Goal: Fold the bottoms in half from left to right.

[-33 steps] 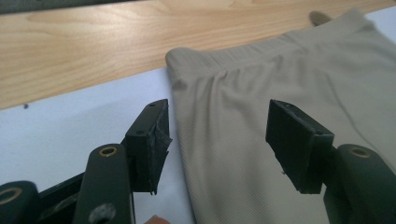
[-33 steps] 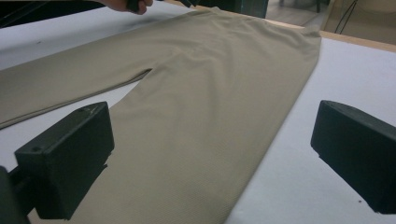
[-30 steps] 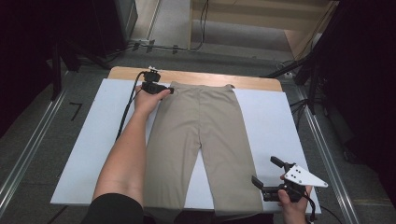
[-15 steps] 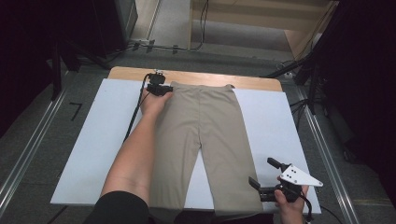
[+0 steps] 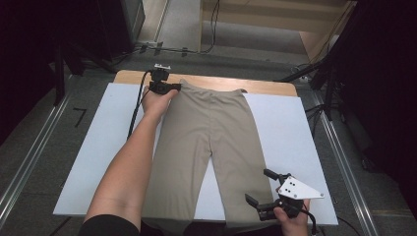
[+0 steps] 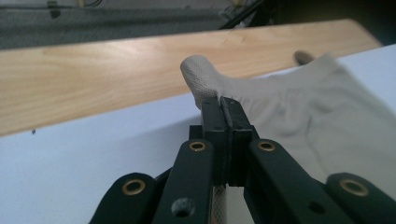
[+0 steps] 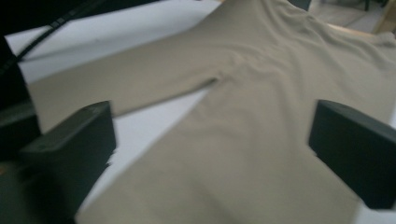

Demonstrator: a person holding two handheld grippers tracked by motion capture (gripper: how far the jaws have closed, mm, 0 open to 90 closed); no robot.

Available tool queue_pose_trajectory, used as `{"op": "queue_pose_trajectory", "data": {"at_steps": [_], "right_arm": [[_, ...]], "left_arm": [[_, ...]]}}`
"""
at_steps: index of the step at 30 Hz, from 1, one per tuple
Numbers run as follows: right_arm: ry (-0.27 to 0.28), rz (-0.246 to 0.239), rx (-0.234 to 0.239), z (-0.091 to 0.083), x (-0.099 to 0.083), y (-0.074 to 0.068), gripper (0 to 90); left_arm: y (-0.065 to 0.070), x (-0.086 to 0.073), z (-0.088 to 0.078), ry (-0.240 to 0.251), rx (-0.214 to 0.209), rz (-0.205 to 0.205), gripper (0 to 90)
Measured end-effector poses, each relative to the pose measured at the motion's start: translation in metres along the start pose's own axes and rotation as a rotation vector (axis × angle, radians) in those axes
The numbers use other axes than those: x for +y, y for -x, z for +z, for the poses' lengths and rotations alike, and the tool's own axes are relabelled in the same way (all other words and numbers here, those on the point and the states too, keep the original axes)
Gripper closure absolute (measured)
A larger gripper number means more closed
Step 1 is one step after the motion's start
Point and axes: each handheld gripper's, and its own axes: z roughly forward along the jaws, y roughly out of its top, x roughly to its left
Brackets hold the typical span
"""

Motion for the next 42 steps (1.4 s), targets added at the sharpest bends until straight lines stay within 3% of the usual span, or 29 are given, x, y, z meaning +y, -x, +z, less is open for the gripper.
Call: {"op": "queue_pose_trajectory", "data": {"at_steps": [1,2,3,4,8,11,14,17,19,20,23,27,31,34,35,39,42], "right_arm": [[0.005,-0.005,-0.009,0.002,0.004,-0.007,18.1],[0.003,-0.014,-0.019,0.005,0.009,-0.014,18.4],[0.0,-0.01,0.004,0.013,0.017,-0.029,18.1],[0.0,-0.01,0.004,0.013,0.017,-0.029,18.1],[-0.027,-0.014,0.077,0.036,0.029,-0.058,17.7],[-0.044,-0.046,0.126,0.054,0.034,-0.078,14.5],[-0.043,-0.047,0.178,0.071,0.04,-0.093,11.1],[-0.056,-0.046,0.225,0.087,0.046,-0.106,0.3],[-0.074,-0.045,0.267,0.098,0.048,-0.113,0.0],[-0.095,-0.054,0.268,0.107,0.051,-0.121,0.0],[-0.113,-0.055,0.258,0.117,0.052,-0.127,0.0],[-0.16,0.009,0.235,0.134,0.056,-0.142,1.2],[-0.187,0.011,0.156,0.153,0.056,-0.161,28.3],[-0.227,0.02,0.182,0.173,0.051,-0.171,41.0],[-0.24,0.012,0.2,0.178,0.05,-0.175,43.7],[-0.287,-0.012,0.185,0.194,0.047,-0.19,45.8],[-0.326,-0.055,0.14,0.203,0.041,-0.196,46.4]], "left_arm": [[0.001,0.002,-0.004,0.008,-0.017,-0.008,90.0],[0.001,0.004,-0.008,0.017,-0.032,-0.023,90.0],[0.002,0.006,-0.012,0.024,-0.038,-0.027,90.0],[0.004,0.007,-0.015,0.031,-0.038,-0.029,90.0],[0.008,0.014,-0.022,0.042,-0.045,-0.021,90.0],[0.01,0.016,-0.023,0.045,-0.044,-0.016,90.0],[0.009,0.015,-0.022,0.036,-0.041,-0.012,90.0],[0.01,0.014,-0.021,0.028,-0.046,-0.007,90.0],[0.011,0.015,-0.022,0.033,-0.041,-0.005,90.0],[0.011,0.015,-0.023,0.038,-0.051,-0.012,90.0],[0.015,0.017,-0.027,0.042,-0.047,-0.002,90.0],[0.019,0.018,-0.031,0.035,-0.035,0.027,90.0],[0.016,0.017,-0.035,0.037,-0.031,0.021,90.0],[0.016,0.014,-0.036,0.031,-0.033,0.032,90.0],[0.016,0.014,-0.036,0.029,-0.031,0.037,90.0],[0.012,0.01,-0.035,0.019,-0.032,0.047,90.0],[0.009,0.008,-0.035,0.021,-0.033,0.043,90.0]]}}
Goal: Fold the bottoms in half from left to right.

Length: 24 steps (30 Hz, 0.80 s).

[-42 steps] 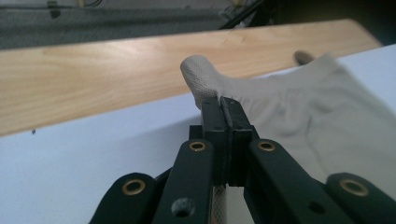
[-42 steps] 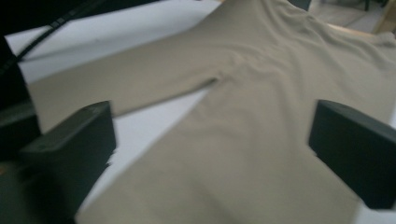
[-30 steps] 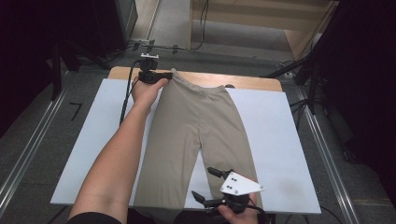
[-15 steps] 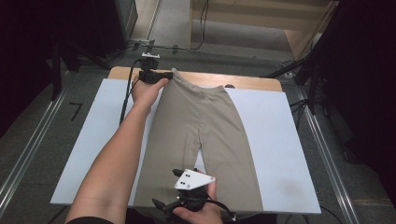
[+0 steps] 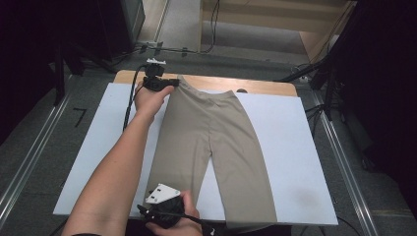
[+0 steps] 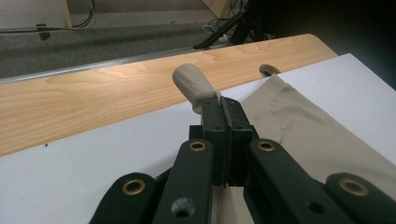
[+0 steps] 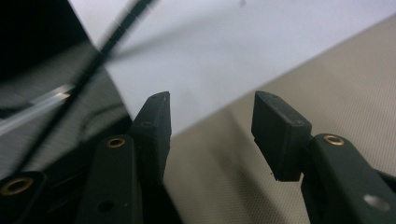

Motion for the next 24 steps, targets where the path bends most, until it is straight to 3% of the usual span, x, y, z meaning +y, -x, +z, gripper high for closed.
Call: {"op": "queue_pose_trajectory", "data": {"at_steps": [1,3,7,9,11,15,18,20,22,24], "right_arm": [[-0.019,-0.026,-0.021,0.007,-0.003,-0.003,48.5],[-0.015,-0.021,-0.041,0.008,-0.004,-0.006,51.1],[-0.055,-0.041,-0.085,0.007,0.0,-0.012,67.9],[-0.074,-0.046,-0.059,0.008,0.002,-0.014,84.6],[-0.082,-0.055,-0.051,0.008,0.003,-0.015,88.4],[-0.05,0.038,0.062,-0.004,-0.003,0.009,88.7],[-0.032,0.016,-0.001,-0.036,-0.017,0.025,88.7],[-0.043,0.035,-0.04,-0.05,-0.027,0.04,88.7],[-0.071,0.061,-0.042,-0.053,-0.035,0.051,88.6],[-0.076,0.086,-0.032,-0.049,-0.038,0.054,88.5]], "left_arm": [[-0.001,-0.001,0.0,0.003,-0.001,-0.005,90.0],[-0.002,-0.002,0.002,0.001,-0.003,-0.007,90.0],[-0.003,-0.003,0.006,0.003,-0.001,-0.018,90.0],[-0.003,-0.004,0.008,0.0,-0.002,-0.023,90.0],[-0.003,-0.004,0.008,-0.002,-0.001,-0.02,90.0],[-0.003,-0.004,0.005,-0.006,-0.005,-0.009,90.0],[-0.006,-0.002,0.001,0.001,-0.007,0.003,90.0],[-0.008,-0.003,0.001,-0.009,-0.013,0.002,90.0],[-0.008,-0.005,0.002,-0.015,-0.02,-0.01,90.0],[-0.007,-0.006,0.003,-0.009,-0.028,-0.021,90.0]]}}
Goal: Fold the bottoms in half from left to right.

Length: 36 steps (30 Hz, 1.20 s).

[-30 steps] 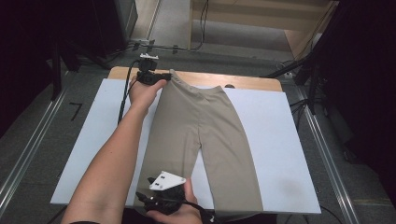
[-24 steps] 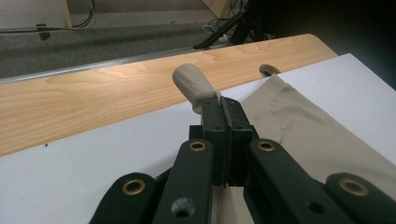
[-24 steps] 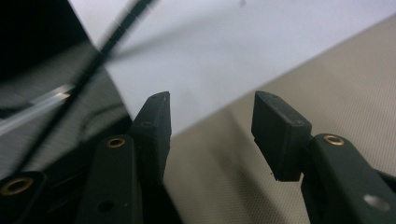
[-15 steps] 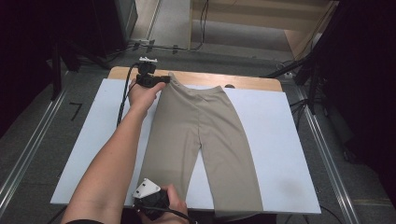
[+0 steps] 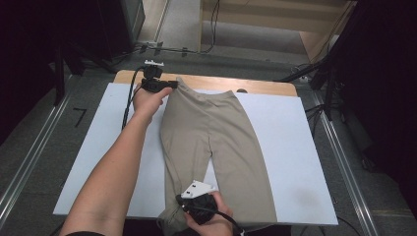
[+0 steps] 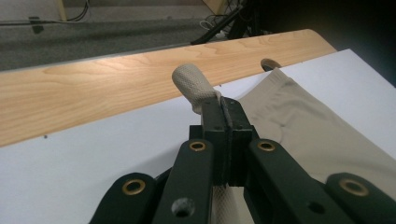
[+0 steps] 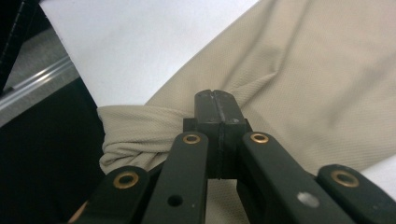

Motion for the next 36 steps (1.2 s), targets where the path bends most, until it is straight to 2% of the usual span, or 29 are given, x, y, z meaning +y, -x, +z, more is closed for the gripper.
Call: {"op": "queue_pose_trajectory", "data": {"at_steps": [2,5,6,8,9,10,12,13,14,15,16,17,18,19,21,22,24,25,28,29,31,33,36], "right_arm": [[0.018,-0.012,-0.036,0.003,0.001,-0.006,84.4],[0.055,-0.014,-0.127,0.01,0.004,-0.017,59.5],[0.061,-0.016,-0.155,0.013,0.004,-0.02,54.4],[0.08,0.022,-0.199,0.018,0.006,-0.022,43.0],[0.081,0.048,-0.224,0.02,0.007,-0.022,34.4],[0.077,0.079,-0.261,0.022,0.009,-0.022,30.6],[0.072,0.129,-0.243,0.025,0.011,-0.023,30.5],[0.074,0.133,-0.258,0.026,0.012,-0.025,32.4],[0.068,0.106,-0.253,0.026,0.011,-0.026,41.8],[0.072,0.088,-0.23,0.025,0.012,-0.029,52.1],[0.074,0.064,-0.23,0.026,0.011,-0.031,58.0],[0.077,0.054,-0.224,0.025,0.011,-0.032,69.8],[0.074,0.033,-0.197,0.024,0.012,-0.031,80.5],[0.069,0.04,-0.161,0.024,0.011,-0.028,84.1],[0.075,0.065,-0.113,0.022,0.01,-0.023,86.0],[0.084,0.072,-0.105,0.02,0.01,-0.022,86.3],[0.117,0.056,-0.093,0.015,0.01,-0.024,86.4],[0.127,0.039,-0.093,0.012,0.011,-0.026,86.6],[0.186,-0.025,-0.019,0.003,0.022,-0.037,86.7],[0.2,-0.059,-0.014,0.001,0.027,-0.044,86.8],[0.22,-0.116,0.012,-0.003,0.036,-0.055,86.8],[0.244,-0.145,0.02,-0.009,0.04,-0.06,86.8],[0.256,-0.144,0.012,-0.026,0.032,-0.052,86.8]], "left_arm": [[0.001,0.0,0.001,0.001,0.001,0.008,90.0],[0.001,0.0,0.0,0.002,0.002,0.003,90.0],[0.0,0.0,0.0,0.002,0.005,0.0,90.0],[-0.001,-0.001,0.0,0.0,0.005,0.004,90.0],[-0.001,-0.001,0.001,-0.001,0.005,0.005,90.0],[-0.001,-0.001,0.001,-0.004,0.008,0.006,90.0],[-0.002,-0.002,0.002,-0.008,0.01,0.008,90.0],[-0.003,-0.003,0.002,-0.007,0.008,0.005,90.0],[-0.003,-0.003,0.002,-0.007,0.01,0.004,90.0],[-0.004,-0.003,0.002,-0.007,0.011,0.006,90.0],[-0.004,-0.003,0.002,-0.009,0.012,0.006,90.0],[-0.004,-0.003,0.002,-0.01,0.012,0.007,90.0],[-0.005,-0.003,0.002,-0.008,0.011,0.005,90.0],[-0.005,-0.003,0.002,-0.006,0.01,0.004,90.0],[-0.005,-0.003,0.0,-0.004,0.015,0.004,90.0],[-0.005,-0.003,0.0,-0.002,0.018,0.005,90.0],[-0.007,-0.002,-0.001,-0.002,0.035,0.0,90.0],[-0.008,-0.002,-0.001,-0.009,0.054,0.0,90.0],[-0.013,-0.002,-0.002,-0.011,0.105,-0.01,90.0],[-0.014,-0.002,-0.003,-0.005,0.113,-0.01,90.0],[-0.014,-0.002,-0.003,-0.001,0.115,0.019,90.0],[-0.01,-0.003,-0.001,-0.024,0.109,0.051,90.0],[-0.002,-0.002,0.001,-0.018,0.087,0.064,90.0]]}}
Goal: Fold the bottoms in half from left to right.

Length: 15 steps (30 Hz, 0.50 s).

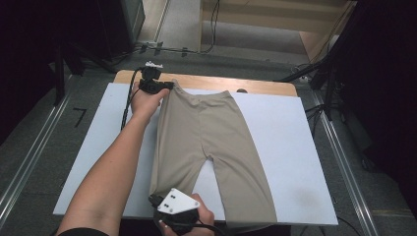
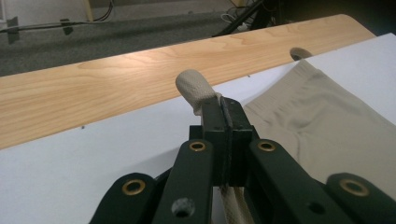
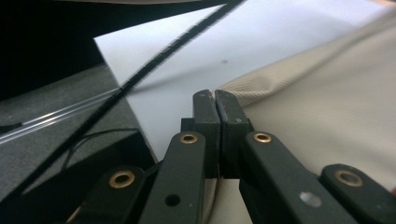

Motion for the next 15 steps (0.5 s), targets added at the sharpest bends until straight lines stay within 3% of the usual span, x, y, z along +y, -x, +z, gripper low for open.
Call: {"op": "queue_pose_trajectory", "data": {"at_steps": [3,7,15], "right_arm": [[0.009,0.053,-0.032,-0.027,-0.018,0.019,86.9],[0.017,0.15,-0.095,-0.058,-0.044,0.04,86.9],[-0.006,0.197,-0.187,-0.1,-0.081,0.058,86.8]], "left_arm": [[0.013,0.004,0.005,0.013,-0.023,0.028,90.0],[0.039,0.009,0.022,-0.01,-0.04,0.077,90.0],[0.083,0.025,0.05,-0.023,-0.046,0.126,90.0]]}}
